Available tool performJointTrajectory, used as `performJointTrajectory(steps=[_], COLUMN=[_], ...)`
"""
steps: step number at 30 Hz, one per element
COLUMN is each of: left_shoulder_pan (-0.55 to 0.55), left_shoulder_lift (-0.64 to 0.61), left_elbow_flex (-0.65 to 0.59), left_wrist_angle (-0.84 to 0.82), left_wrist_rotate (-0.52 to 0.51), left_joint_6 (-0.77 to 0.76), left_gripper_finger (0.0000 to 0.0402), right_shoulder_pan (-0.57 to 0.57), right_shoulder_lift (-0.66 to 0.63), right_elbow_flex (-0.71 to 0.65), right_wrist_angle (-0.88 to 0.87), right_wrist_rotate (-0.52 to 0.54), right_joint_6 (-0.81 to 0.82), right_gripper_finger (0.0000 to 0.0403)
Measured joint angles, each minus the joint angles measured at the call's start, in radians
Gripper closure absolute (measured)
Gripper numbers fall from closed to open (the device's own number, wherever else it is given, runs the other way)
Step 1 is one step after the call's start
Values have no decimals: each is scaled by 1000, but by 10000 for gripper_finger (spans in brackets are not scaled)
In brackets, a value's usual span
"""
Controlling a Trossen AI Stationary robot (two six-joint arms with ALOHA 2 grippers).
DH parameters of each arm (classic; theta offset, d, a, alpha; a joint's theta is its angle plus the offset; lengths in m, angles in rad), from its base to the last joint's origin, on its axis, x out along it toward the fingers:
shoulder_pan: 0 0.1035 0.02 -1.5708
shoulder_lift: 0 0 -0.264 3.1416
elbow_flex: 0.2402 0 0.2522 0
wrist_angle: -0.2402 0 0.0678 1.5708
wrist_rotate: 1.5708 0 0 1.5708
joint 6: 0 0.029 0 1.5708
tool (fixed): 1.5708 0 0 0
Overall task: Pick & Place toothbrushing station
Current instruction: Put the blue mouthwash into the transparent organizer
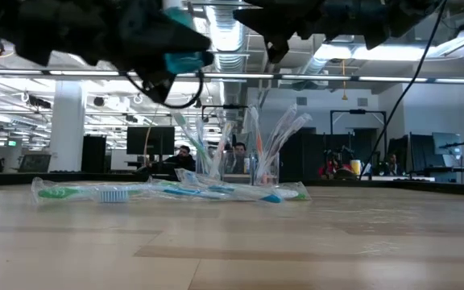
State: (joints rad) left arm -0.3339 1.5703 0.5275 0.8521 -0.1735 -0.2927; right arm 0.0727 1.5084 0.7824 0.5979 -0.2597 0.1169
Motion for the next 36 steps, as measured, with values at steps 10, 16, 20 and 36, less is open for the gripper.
performJointTrajectory(steps=[10,16,20,36], left_shoulder_pan=[64,66,66,66], left_shoulder_lift=[0,0,0,0], left_elbow_flex=[87,86,87,87], left_wrist_angle=[-232,-250,-252,-252], left_wrist_rotate=[13,11,-1,-18], left_joint_6=[77,78,80,79], left_gripper_finger=[332,332,332,332], right_shoulder_pan=[6,5,5,16], right_shoulder_lift=[157,216,217,221], right_elbow_flex=[149,219,238,238], right_wrist_angle=[-79,-105,-162,-153], right_wrist_rotate=[-53,-55,-54,-4], right_joint_6=[-8,-12,-22,-15], right_gripper_finger=[272,272,272,272])
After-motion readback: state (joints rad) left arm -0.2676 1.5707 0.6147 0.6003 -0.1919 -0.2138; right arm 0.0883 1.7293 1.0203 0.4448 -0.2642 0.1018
